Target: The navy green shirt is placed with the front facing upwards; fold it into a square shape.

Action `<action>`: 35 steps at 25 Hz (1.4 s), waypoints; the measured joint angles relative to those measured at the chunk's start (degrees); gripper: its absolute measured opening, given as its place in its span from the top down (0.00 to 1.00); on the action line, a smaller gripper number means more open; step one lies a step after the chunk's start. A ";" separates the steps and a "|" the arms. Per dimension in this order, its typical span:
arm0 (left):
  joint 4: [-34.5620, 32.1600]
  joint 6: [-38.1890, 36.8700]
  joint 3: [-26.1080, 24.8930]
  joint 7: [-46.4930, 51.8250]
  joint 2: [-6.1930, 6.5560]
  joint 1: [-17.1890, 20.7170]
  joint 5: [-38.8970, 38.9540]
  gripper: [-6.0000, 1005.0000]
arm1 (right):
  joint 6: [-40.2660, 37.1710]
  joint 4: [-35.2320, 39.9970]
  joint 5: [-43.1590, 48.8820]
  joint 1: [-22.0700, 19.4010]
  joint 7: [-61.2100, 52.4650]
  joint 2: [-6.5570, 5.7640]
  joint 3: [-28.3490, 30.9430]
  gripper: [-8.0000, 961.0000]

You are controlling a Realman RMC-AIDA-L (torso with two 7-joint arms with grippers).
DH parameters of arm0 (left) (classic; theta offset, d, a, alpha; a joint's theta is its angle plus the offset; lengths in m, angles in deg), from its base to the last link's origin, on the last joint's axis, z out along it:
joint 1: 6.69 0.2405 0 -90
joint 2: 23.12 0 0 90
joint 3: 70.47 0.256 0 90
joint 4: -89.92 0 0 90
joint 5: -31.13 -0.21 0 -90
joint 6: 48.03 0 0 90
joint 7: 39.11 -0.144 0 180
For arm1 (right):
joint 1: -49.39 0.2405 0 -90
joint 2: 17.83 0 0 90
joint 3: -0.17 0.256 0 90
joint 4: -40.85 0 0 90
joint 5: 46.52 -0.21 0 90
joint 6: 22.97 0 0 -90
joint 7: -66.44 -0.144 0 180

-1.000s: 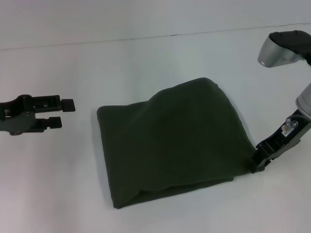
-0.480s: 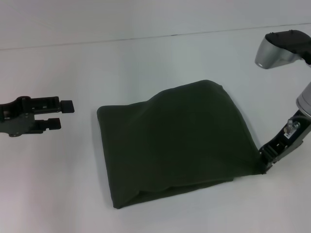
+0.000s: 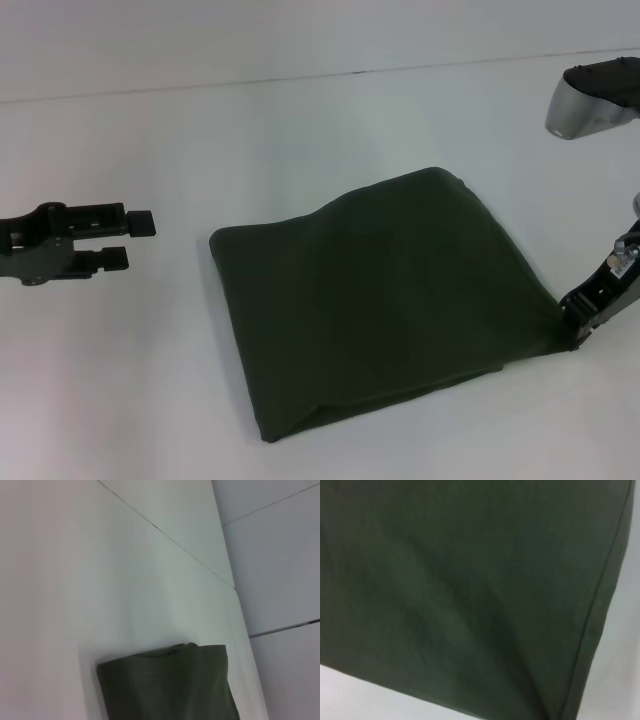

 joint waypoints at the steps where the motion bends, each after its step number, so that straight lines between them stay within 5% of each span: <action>1: -0.01 -0.04 0.00 0.00 0.00 0.00 0.00 0.19 | 0.12 -0.18 -0.01 0.00 0.03 0.03 0.01 0.94; 12: -0.04 -0.20 -0.01 0.00 -0.01 0.00 0.05 0.19 | -0.28 -0.02 -0.21 -0.06 -0.22 -0.07 0.69 0.88; 20: -0.03 -0.08 -0.09 0.00 -0.01 0.15 0.07 0.19 | -1.54 3.18 -0.20 1.11 -0.61 -1.78 1.45 0.83; 25: 0.33 -0.38 -0.11 0.05 0.48 0.18 0.03 0.19 | -1.36 10.20 -6.23 2.94 -0.56 -1.97 6.82 0.56; 30: 0.43 -5.28 0.68 0.86 0.96 0.60 -0.70 0.19 | 1.06 10.83 -17.95 3.38 -0.29 -1.88 7.63 0.49; 35: 0.23 -8.20 3.61 3.18 -0.93 0.52 -4.42 0.19 | 3.47 10.72 -22.03 3.75 -0.23 -1.74 7.57 0.49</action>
